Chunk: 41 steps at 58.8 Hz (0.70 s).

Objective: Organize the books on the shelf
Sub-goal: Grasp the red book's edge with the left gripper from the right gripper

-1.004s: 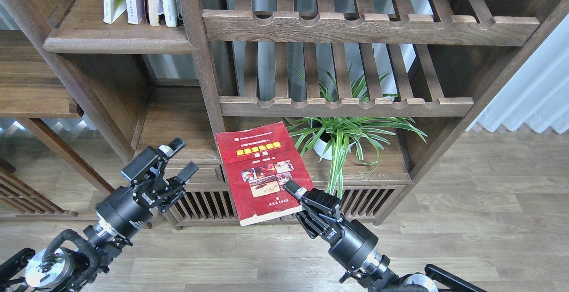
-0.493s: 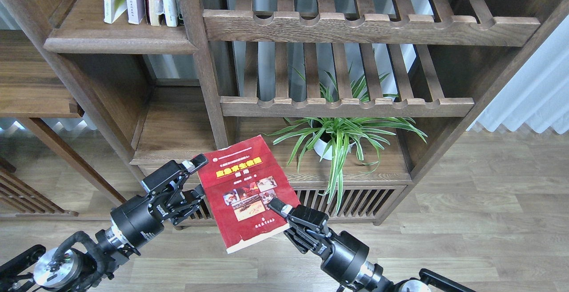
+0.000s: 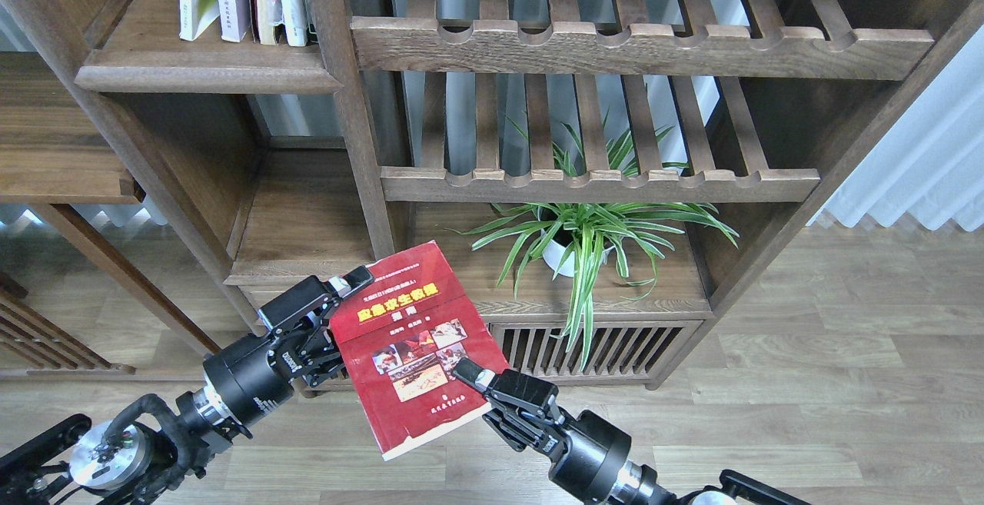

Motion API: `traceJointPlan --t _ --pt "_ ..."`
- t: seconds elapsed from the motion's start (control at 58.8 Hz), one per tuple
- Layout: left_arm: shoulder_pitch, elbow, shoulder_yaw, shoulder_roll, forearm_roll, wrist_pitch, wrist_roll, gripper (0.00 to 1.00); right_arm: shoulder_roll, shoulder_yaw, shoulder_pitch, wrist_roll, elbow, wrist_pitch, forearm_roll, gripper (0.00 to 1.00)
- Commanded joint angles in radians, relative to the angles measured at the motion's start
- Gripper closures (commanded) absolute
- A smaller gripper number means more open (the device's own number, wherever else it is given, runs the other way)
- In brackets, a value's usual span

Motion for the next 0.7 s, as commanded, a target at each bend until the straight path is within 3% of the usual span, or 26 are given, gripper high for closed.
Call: traceJointPlan --t 0.0,0.102,0.17,0.425,0.51,0.681 --pt "0.006 0.003 0.005 -0.010 0.000 0.000 0.005 0.61 0.000 0.002 -0.001 0.001 0.000 0.000 0.000 0.94" --pt "0.008 0.006 0.005 -0.015 0.000 0.000 0.003 0.69 0.000 0.003 0.000 0.001 0.000 0.000 0.000 0.94" --pt "0.011 0.006 -0.004 -0.015 0.000 0.000 0.002 0.93 -0.002 0.003 0.000 0.001 0.000 0.000 0.000 0.94" --pt "0.011 0.005 -0.007 0.004 0.000 0.000 0.002 0.98 -0.002 0.012 -0.001 0.001 -0.003 0.000 -0.003 0.90" --pt "0.008 0.000 -0.009 0.036 0.002 0.000 0.002 0.99 -0.005 0.022 -0.001 0.002 -0.006 0.000 -0.005 0.82" --pt "0.009 0.000 -0.021 0.077 0.031 0.000 -0.012 1.00 -0.002 0.029 0.002 0.020 -0.026 0.000 -0.029 0.50"
